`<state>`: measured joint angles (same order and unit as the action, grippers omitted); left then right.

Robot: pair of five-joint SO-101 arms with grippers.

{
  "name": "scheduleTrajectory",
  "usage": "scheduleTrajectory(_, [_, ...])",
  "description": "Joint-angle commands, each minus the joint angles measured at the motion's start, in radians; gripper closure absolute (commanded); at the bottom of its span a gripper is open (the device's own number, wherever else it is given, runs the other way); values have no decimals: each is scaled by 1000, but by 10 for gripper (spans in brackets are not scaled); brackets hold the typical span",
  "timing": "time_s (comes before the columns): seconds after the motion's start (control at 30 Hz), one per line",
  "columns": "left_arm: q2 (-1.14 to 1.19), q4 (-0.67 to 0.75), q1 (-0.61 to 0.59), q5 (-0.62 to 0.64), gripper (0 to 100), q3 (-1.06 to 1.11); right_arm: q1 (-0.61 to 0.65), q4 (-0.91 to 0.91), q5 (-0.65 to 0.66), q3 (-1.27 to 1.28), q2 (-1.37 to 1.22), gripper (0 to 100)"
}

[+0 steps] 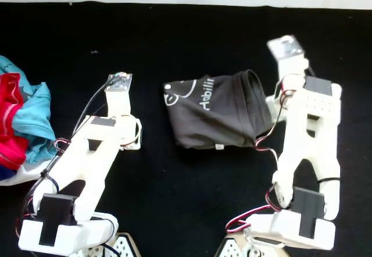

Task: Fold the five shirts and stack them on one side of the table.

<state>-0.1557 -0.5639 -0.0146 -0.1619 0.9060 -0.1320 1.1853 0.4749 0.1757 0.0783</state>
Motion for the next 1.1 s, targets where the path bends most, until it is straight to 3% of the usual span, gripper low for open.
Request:
scheduleTrajectory(0.0, [-4,23,-5,11,843,1,107,8,-66,-96,-7,814])
scheduleTrajectory(0.13, [-4,23,-5,11,843,1,180,8,-117,-196,-185,814])
scheduleTrajectory(0.3, [-4,23,-5,11,843,1,182,82,-187,-429,-430,812])
scheduleTrajectory(0.87, [-4,31,-5,11,843,1,265,463,-193,-1290,-983,817])
scheduleTrajectory(1.07, [-4,29,-5,11,843,1,236,476,-193,-1431,-1053,994])
